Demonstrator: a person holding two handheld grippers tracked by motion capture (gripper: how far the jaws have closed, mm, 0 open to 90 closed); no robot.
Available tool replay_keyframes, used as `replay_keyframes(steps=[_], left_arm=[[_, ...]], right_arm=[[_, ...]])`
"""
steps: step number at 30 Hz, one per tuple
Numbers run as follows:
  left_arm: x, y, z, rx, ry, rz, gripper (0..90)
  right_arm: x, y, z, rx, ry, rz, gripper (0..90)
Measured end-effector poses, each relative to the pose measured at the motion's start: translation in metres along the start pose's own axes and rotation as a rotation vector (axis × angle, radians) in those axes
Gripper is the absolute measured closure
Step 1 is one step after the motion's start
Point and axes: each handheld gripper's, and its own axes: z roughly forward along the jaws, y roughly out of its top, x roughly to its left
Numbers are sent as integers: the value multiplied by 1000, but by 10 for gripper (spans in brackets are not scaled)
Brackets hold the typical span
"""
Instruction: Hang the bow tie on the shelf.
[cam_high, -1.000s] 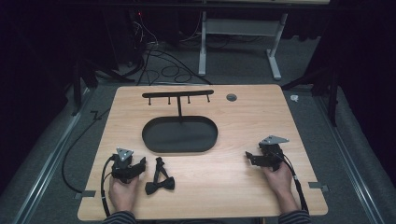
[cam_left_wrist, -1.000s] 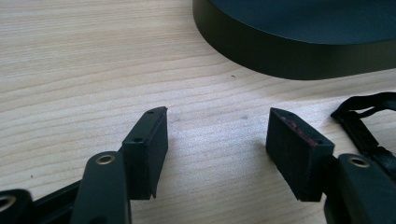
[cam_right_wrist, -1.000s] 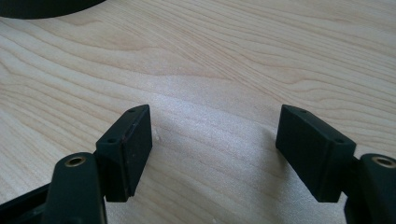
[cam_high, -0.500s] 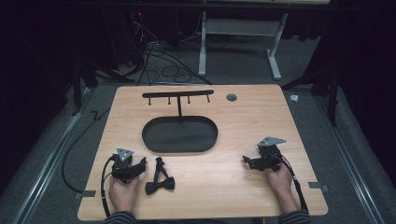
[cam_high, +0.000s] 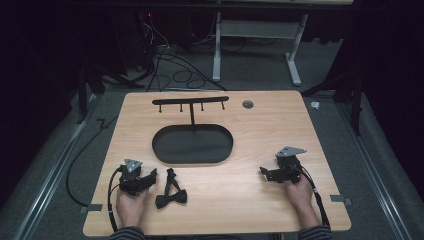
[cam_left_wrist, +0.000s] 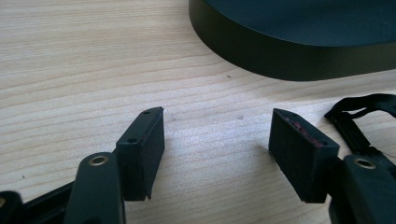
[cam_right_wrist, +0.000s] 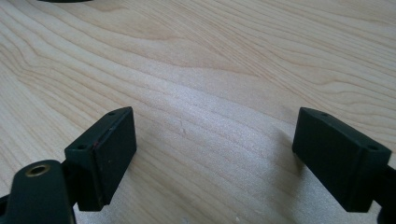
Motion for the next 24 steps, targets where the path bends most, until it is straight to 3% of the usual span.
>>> replay_keyframes(steps=[10, 24], left_arm=[[0, 4, -1, 20, -8, 16, 374], [-3, 6, -15, 7, -83, -5, 388]], right_arm=[[0, 0, 0, -2, 0, 1, 144], [0, 0, 0, -2, 0, 1, 144]])
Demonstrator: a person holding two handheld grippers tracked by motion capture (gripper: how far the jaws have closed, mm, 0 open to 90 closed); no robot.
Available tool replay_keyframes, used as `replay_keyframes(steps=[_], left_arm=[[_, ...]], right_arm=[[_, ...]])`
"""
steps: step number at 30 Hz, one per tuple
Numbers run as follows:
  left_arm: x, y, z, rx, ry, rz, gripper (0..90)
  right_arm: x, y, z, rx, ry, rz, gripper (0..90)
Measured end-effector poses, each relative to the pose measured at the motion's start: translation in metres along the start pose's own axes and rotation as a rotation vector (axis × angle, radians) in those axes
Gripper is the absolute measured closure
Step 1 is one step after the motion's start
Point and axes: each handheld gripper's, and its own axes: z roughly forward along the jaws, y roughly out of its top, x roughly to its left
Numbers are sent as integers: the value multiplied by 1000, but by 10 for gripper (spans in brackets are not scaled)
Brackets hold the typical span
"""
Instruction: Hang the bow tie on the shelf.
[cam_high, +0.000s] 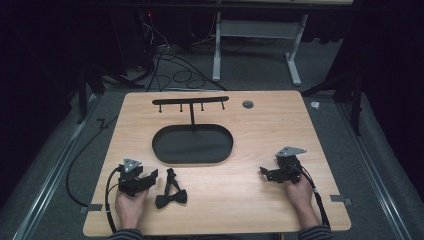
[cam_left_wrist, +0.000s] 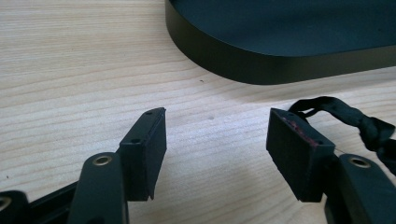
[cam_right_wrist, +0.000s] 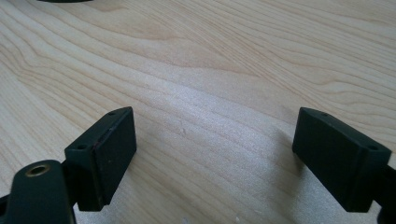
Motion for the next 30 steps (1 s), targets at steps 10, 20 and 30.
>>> replay_keyframes(steps=[10, 20, 30], left_arm=[[-4, 2, -7, -12, -26, -6, 398], [-16, 3, -15, -3, -61, 11, 407], [-31, 4, -17, 32, -94, 61, 411]], right_arm=[[0, 0, 0, 3, 0, 0, 144], [0, 0, 0, 3, 0, 0, 144], [0, 0, 0, 2, 0, 0, 144]])
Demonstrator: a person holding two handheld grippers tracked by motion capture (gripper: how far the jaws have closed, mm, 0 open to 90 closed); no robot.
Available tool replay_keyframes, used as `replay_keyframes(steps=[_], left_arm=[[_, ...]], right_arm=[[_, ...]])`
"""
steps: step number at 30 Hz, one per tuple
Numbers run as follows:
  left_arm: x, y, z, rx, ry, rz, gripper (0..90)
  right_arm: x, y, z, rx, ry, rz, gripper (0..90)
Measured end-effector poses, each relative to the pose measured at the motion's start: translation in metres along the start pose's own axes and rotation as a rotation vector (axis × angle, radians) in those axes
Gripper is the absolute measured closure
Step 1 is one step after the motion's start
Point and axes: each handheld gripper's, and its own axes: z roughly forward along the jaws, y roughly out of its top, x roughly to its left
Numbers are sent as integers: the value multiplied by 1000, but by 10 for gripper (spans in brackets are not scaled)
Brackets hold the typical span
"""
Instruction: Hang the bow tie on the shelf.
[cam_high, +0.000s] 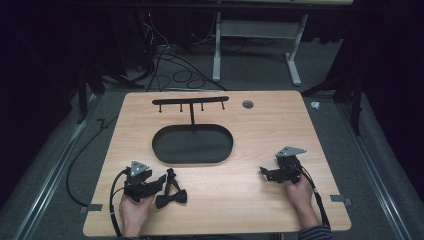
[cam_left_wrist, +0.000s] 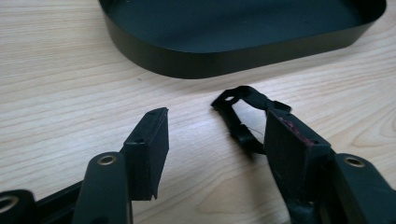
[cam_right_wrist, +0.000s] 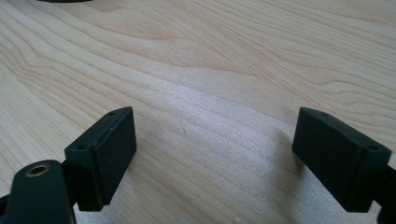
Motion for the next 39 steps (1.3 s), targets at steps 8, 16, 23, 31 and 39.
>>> replay_keyframes(steps=[8, 16, 23, 31, 39], left_arm=[[-7, -3, 4, 22, -26, 5, 439], [-14, -8, 9, 56, -32, 21, 483], [-16, -12, 17, 105, -9, 59, 592], [-20, -11, 18, 107, 41, 129, 719], [-22, -11, 20, 100, 24, 134, 891]], right_arm=[[0, 0, 0, 0, 0, 0, 144], [0, 0, 0, 0, 0, 0, 144], [0, 0, 0, 0, 0, 0, 144], [0, 0, 0, 0, 0, 0, 144], [0, 0, 0, 0, 0, 0, 144]])
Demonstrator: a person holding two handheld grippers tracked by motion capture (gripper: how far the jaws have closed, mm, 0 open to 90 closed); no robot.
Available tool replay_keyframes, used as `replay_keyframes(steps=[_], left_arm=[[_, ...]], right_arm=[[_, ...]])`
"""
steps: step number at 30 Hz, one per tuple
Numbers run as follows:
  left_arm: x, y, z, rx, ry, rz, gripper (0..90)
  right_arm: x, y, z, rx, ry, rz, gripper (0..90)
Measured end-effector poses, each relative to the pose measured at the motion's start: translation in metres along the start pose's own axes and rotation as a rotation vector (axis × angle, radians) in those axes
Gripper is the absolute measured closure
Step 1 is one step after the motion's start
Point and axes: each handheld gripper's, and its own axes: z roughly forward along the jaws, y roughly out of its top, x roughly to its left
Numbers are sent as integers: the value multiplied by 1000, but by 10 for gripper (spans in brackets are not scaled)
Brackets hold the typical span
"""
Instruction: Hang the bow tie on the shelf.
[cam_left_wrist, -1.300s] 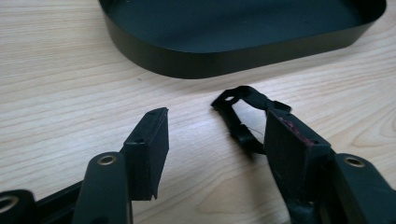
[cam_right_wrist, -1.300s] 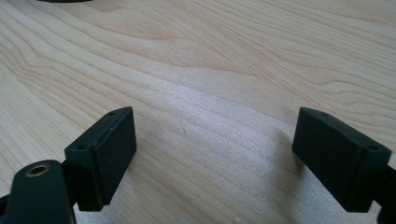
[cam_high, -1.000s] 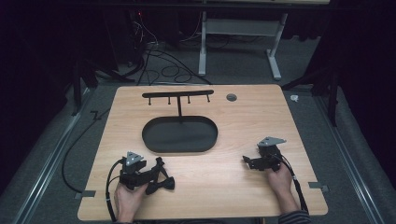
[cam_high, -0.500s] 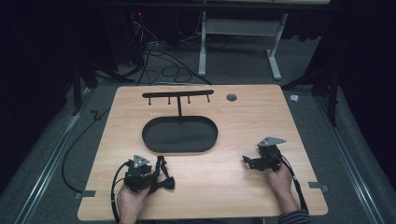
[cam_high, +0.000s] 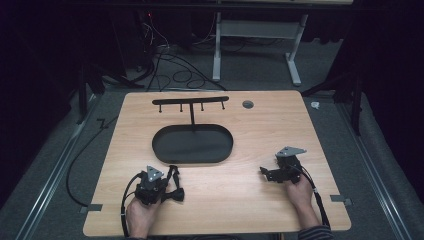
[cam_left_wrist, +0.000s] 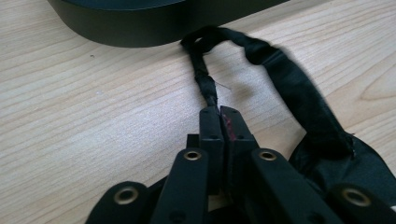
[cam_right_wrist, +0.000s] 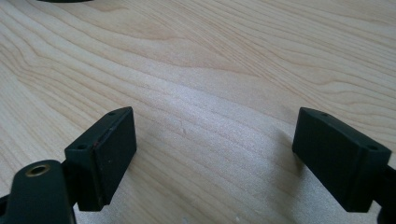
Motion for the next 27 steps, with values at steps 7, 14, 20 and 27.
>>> replay_keyframes(steps=[7, 14, 20, 27], left_arm=[[6, -1, 0, -13, -36, -43, 894], [6, 3, -7, -52, -63, -59, 895], [5, 9, -19, -98, -74, -59, 896], [1, 21, -36, -162, -96, -44, 895]], right_arm=[[0, 0, 0, 0, 0, 0, 144], [0, 0, 0, 0, 0, 0, 144], [0, 0, 0, 0, 0, 0, 144], [0, 0, 0, 0, 0, 0, 144]])
